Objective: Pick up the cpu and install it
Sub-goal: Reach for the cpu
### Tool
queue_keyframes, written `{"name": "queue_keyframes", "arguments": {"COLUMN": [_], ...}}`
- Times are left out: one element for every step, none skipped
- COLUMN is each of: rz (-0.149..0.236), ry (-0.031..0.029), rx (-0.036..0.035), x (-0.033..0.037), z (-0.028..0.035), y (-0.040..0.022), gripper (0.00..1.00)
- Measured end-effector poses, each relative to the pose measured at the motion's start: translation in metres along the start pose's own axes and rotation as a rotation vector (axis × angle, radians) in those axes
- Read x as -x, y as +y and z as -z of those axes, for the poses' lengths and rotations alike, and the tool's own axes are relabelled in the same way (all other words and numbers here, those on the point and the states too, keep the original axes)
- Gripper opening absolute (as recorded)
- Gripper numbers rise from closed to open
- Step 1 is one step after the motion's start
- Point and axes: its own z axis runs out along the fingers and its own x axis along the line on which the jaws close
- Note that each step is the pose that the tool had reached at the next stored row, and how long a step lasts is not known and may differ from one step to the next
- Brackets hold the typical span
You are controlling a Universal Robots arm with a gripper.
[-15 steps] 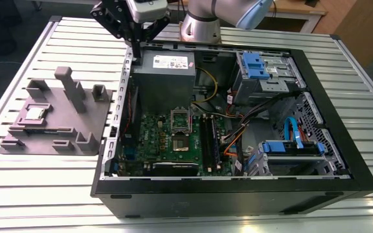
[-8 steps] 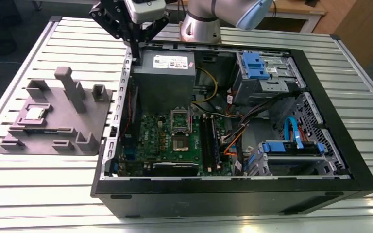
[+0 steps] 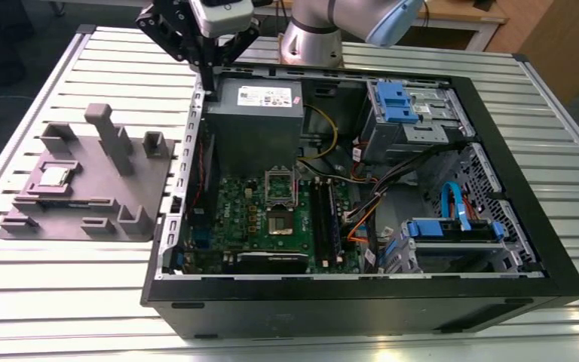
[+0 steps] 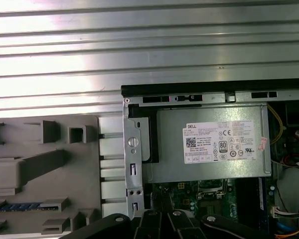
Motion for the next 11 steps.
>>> {"name": "queue_keyframes", "arguments": {"rz": [0.000, 0.000, 0.000, 0.000, 0.000, 0.000, 0.000, 0.000, 0.000, 0.000, 0.000], "ry": [0.0001, 0.0002, 0.0003, 0.0002, 0.0003, 0.0004, 0.0004, 0.0004, 0.0004, 0.0005, 0.0005], "rx": [0.0000, -0.0001, -0.0001, -0.0001, -0.0001, -0.0001, -0.0001, -0.0001, -0.0001, -0.0001, -0.0001], "x": [-0.0004, -0.0007, -0.0011, -0.0015, -0.0018, -0.0022, -0.0026, -0.0030, -0.0034, -0.0039, -0.0043], "z": [-0.0001, -0.0002, -0.0003, -0.0004, -0.0005, -0.0006, -0.0007, -0.0008, -0.0009, -0.0010, -0.0011], "y": [0.0000, -0.0001, -0.0001, -0.0001, -0.0002, -0.0002, -0.0002, -0.0003, -0.0003, -0.0003, -0.0004], "gripper": [0.11, 0.11, 0.11, 0.11, 0.11, 0.11, 0.11, 0.11, 0.11, 0.11, 0.11]}}
